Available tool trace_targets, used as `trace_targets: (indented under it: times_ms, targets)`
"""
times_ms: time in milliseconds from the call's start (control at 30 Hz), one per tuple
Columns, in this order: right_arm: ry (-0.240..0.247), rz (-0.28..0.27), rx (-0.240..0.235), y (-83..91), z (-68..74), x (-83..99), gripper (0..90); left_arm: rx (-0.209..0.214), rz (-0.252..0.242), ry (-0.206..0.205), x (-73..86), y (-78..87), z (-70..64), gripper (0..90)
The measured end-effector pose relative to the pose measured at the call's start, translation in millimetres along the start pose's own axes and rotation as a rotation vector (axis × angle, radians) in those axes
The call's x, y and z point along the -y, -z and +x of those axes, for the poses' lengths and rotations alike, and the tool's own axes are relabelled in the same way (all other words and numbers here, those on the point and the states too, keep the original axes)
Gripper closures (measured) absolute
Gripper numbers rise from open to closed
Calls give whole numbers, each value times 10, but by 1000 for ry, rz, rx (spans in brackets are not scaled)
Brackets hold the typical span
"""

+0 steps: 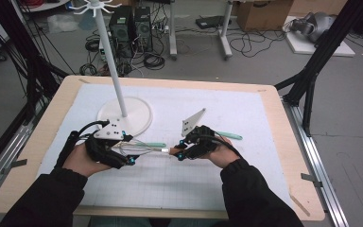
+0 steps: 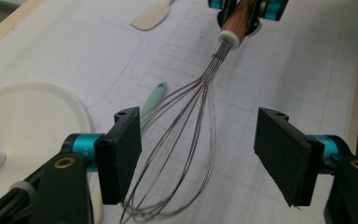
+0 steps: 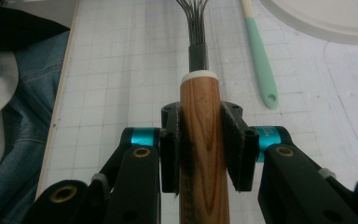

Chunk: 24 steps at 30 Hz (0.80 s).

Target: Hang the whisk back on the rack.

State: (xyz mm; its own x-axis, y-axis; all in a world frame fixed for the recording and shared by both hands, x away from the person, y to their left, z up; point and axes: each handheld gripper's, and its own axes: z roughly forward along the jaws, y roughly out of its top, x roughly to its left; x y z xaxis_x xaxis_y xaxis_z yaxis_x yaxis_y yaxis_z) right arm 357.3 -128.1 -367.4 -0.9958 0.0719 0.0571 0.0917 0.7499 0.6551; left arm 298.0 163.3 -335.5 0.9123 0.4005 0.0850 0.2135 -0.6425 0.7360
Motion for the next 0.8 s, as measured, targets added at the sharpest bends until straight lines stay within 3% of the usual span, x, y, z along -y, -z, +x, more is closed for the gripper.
trace_targets:
  times_ms: [333, 400, 567, 800]
  targets:
    - [62, 66, -27, -164, 87, -285, 703, 76, 63, -30, -96, -119, -46, 425]
    - [77, 65, -29, -187, 112, -329, 702, 71, 73, -25, -107, -154, -52, 415]
    - [110, 88, -22, -244, 177, -381, 703, 99, 114, -31, -138, -242, -55, 417]
    - [130, 85, -23, -243, 237, -427, 703, 124, 171, -19, -161, -329, -38, 508]
